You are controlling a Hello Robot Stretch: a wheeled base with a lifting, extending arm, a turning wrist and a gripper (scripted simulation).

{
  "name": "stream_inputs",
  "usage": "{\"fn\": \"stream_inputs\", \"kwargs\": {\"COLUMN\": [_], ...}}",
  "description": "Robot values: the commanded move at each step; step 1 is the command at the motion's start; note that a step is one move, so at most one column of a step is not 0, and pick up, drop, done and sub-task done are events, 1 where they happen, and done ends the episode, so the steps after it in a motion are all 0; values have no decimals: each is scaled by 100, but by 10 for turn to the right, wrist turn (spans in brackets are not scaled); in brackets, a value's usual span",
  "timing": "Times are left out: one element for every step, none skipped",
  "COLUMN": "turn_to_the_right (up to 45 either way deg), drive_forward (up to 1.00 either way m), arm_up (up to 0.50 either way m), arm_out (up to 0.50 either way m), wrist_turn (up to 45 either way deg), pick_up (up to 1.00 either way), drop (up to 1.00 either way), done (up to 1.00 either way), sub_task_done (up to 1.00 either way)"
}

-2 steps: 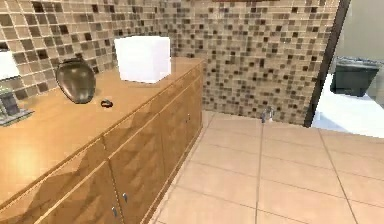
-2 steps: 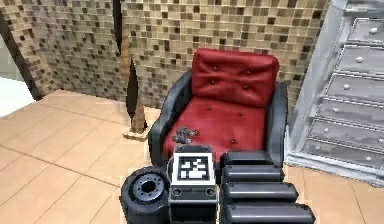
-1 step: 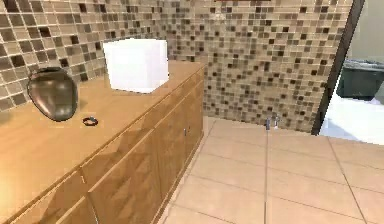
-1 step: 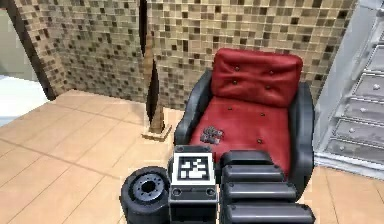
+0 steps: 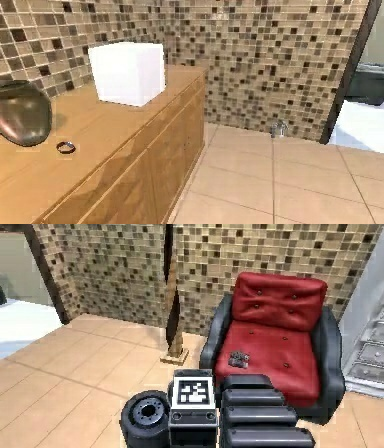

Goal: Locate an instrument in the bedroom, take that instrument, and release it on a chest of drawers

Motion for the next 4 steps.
{"fn": "stream_inputs", "kwargs": {"turn_to_the_right": [450, 450, 180, 0], "drive_forward": [0, 0, 0, 10], "arm_up": [0, 0, 0, 0], "arm_out": [0, 0, 0, 0], "wrist_turn": [0, 0, 0, 0], "pick_up": [0, 0, 0, 0], "drop": [0, 0, 0, 0], "done": [0, 0, 0, 0], "sub_task_done": [0, 0, 0, 0]}}
